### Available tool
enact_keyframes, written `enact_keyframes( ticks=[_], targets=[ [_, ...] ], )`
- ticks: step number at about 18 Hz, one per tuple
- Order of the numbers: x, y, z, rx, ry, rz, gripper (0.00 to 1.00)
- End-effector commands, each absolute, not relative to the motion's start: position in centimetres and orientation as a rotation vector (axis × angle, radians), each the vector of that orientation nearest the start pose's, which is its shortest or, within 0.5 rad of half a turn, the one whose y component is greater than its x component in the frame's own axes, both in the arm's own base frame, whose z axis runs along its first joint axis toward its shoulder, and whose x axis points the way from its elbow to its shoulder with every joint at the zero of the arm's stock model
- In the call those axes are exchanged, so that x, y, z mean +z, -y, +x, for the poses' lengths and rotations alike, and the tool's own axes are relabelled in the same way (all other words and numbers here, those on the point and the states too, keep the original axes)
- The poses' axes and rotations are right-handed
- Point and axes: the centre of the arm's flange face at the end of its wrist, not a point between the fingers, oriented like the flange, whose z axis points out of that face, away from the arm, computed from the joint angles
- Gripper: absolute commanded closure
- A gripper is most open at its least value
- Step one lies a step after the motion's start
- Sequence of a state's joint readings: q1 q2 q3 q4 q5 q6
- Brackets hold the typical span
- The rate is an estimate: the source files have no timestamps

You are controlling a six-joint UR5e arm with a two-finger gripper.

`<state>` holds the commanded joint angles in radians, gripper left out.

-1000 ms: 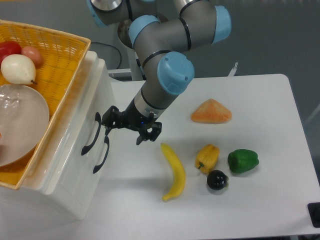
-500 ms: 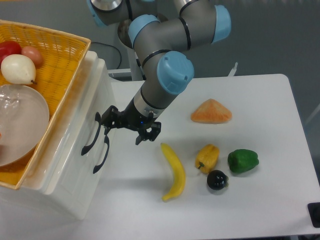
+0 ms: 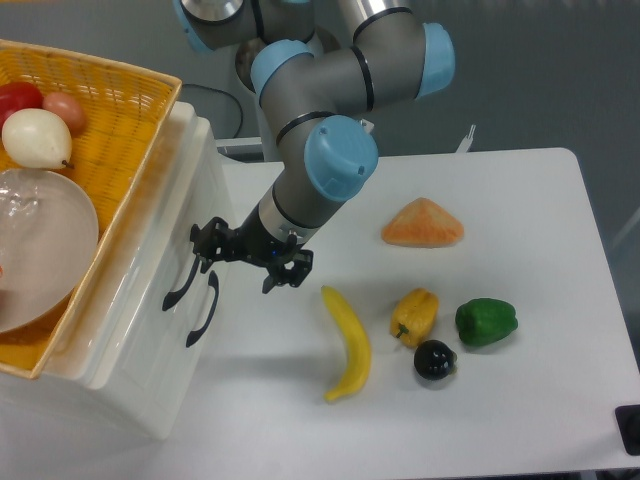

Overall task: Slide open the top white drawer
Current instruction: 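Hook the gripper finger into the upper drawer handle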

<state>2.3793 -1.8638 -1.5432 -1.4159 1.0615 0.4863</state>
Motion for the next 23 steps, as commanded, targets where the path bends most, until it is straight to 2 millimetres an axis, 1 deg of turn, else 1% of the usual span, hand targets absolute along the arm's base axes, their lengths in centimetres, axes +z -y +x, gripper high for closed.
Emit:
enact_keyframes(
  ticks=[2,10,16,19,21,23],
  targets=[
    [36.7,-54.2,-29.8,-0.688,0.487,-2.804,0.00],
    [37.0,-54.1,-29.6,-0.686,0.493,-2.809,0.00],
    [36.7,-54.0,-29.3,-0.698,0.494,-2.823,0.00],
    [37.3,-54.2,-28.9,-0.700,0.484,-2.822,0.00],
    [37.0,-54.3,-28.6,-0.712,0.488,-2.838,0.00],
    [37.2,-54.2,-28.7,-0.711,0.487,-2.835,0.00]
  ],
)
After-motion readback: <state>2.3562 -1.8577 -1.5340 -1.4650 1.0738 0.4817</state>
